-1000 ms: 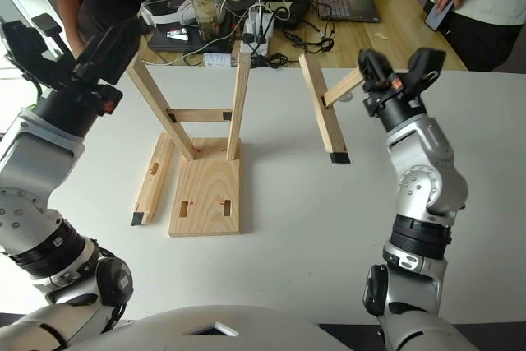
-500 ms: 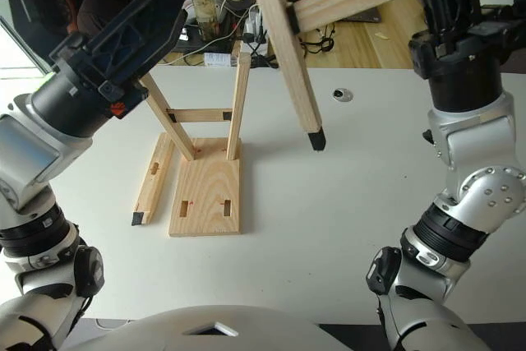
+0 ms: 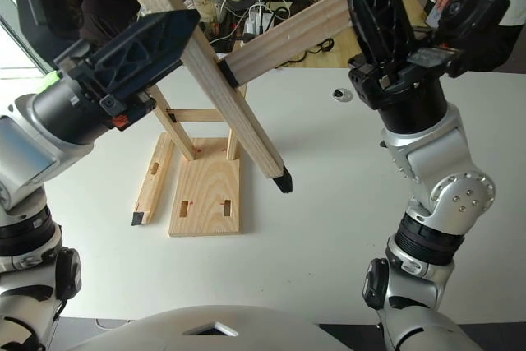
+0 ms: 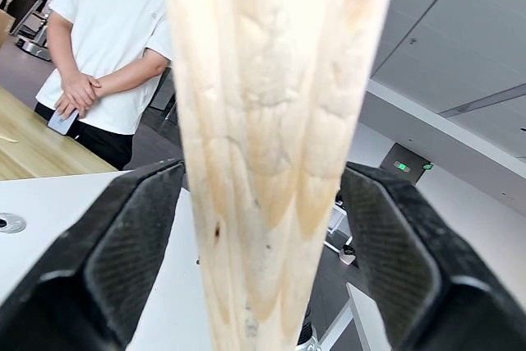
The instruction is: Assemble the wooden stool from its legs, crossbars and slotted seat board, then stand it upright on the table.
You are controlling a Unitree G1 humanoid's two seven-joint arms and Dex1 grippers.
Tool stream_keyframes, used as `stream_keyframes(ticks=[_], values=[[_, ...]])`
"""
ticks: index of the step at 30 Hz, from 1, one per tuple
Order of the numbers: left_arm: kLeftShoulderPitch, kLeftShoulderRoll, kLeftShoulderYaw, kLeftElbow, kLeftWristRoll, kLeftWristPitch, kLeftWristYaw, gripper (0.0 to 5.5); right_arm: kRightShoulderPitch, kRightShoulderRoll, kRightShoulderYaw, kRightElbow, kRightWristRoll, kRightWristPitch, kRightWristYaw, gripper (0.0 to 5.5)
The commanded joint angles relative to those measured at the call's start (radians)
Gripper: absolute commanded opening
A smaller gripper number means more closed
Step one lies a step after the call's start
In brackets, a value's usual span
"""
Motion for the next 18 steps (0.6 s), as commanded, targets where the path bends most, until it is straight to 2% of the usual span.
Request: stream_keyframes(ticks=[1,6,18], values=[[0.016,0.030,0.003,-0.032,-0.010,-0.013,-0.060,3.42,0.015,-0.024,0.024,0.046,0.060,0.035,0.026,0.37],[0.026,0.043,0.011,-0.062,-0.011,-0.026,-0.153,3.33,0.005,-0.031,0.049,0.081,0.069,0.051,0.053,0.37],[0.049,0.047,-0.013,-0.053,-0.011,-0.052,-0.170,3.33,-0.002,-0.031,0.069,0.075,0.047,0.038,0.090,0.37]])
